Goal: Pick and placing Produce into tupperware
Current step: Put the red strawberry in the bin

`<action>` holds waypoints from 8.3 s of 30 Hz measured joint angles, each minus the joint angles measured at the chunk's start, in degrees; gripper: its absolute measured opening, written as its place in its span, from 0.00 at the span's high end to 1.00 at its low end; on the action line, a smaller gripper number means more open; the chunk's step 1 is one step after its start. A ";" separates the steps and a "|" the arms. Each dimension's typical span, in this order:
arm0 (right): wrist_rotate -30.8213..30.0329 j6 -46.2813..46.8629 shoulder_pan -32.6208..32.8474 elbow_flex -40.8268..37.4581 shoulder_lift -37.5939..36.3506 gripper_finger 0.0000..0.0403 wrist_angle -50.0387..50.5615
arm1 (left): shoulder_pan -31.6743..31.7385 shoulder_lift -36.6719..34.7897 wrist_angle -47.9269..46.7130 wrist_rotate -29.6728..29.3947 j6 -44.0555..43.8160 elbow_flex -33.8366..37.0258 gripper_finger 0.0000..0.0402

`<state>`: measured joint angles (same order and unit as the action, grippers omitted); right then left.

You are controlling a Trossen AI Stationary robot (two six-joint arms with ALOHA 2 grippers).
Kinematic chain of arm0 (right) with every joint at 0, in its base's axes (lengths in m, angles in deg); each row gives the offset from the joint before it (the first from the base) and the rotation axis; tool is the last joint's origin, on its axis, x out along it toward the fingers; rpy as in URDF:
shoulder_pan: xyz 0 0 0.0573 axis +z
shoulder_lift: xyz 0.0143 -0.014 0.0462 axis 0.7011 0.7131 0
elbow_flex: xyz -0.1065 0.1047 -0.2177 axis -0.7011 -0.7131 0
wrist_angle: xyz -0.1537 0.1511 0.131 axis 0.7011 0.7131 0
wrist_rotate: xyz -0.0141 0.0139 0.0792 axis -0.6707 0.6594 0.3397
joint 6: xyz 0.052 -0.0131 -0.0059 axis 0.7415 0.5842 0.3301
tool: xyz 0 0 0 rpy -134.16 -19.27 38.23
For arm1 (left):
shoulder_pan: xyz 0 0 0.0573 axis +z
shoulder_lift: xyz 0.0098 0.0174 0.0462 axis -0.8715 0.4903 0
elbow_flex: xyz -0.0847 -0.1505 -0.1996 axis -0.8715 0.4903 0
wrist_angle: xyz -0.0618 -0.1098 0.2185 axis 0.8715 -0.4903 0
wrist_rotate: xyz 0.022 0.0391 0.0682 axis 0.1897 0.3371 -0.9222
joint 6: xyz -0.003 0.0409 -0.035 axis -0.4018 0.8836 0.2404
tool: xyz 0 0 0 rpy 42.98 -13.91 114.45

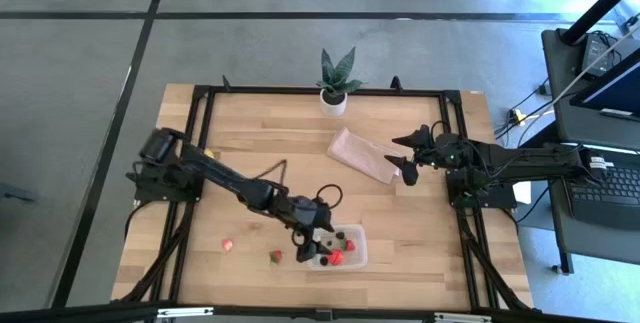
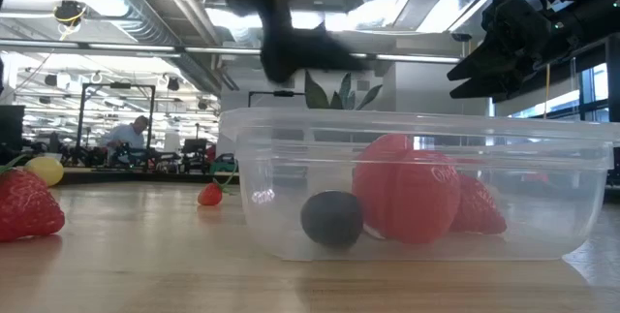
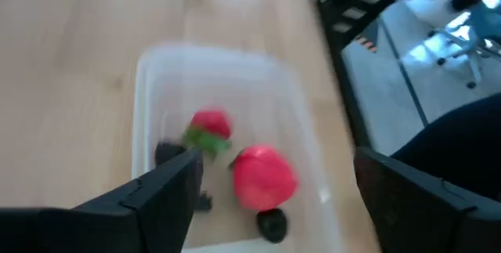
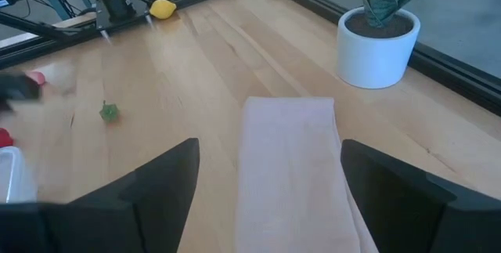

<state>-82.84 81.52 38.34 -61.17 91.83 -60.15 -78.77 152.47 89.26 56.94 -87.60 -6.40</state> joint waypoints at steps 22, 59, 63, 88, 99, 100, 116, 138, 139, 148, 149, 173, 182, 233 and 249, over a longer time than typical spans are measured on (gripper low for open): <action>0.02 -0.22 0.00 0.00 -0.02 0.23 0.34 | 0.33 -24.06 -15.29 -4.98 0.78 -0.11 0.21; 0.00 -0.28 0.00 0.00 0.00 0.23 5.95 | 4.40 -7.49 -47.70 -20.22 1.24 -0.02 0.34; 0.00 -0.13 0.00 0.00 -0.02 0.23 6.72 | 5.83 -5.93 -46.62 -18.12 1.75 0.00 0.37; 0.02 0.00 0.02 0.00 -0.02 0.23 6.96 | 6.52 -0.38 -42.02 -16.72 2.94 2.35 0.46; 0.01 0.02 0.02 0.00 -0.02 0.23 6.82 | 6.52 -0.82 -35.85 -15.19 2.80 7.28 0.51; 0.01 0.02 0.02 0.00 -0.02 0.23 6.81 | 6.63 -0.80 -35.85 -15.19 2.96 7.28 0.52; 0.00 0.00 0.02 0.00 -0.02 0.23 6.83 | 7.10 -0.59 -36.07 -13.05 3.18 7.39 0.70; 0.02 -0.02 0.04 0.00 0.00 0.23 7.03 | 6.89 -3.78 -36.51 -13.39 1.35 4.89 0.82; 0.02 -0.02 0.04 0.00 0.00 0.23 7.01 | 6.83 -4.86 -36.10 -13.38 1.39 3.74 0.82; 0.03 0.46 0.04 -0.01 -0.04 0.23 5.72 | 2.39 -6.48 -29.04 -10.26 5.99 -11.82 0.78; 0.04 1.17 0.04 -0.02 -0.04 0.23 5.74 | 1.65 -5.86 -27.72 -10.20 7.44 -13.52 0.78; 1.57 9.20 0.04 -0.01 -0.04 0.23 5.87 | -1.88 11.75 -28.33 -7.32 3.95 -18.12 0.80; 1.57 9.03 0.03 -0.02 -0.04 0.23 5.89 | -1.88 12.26 -29.07 -6.91 2.57 -18.18 0.70; 1.53 8.75 0.02 -0.02 -0.04 0.23 5.93 | -0.87 12.13 -67.10 -1.70 7.70 -41.55 0.30; 1.52 9.05 0.03 -0.01 -0.02 0.23 5.87 | -7.04 12.04 -85.47 -1.31 -21.84 -39.26 0.33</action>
<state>-81.32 90.57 38.37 -61.18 91.81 -54.28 -85.81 164.50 3.79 55.63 -109.44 -45.67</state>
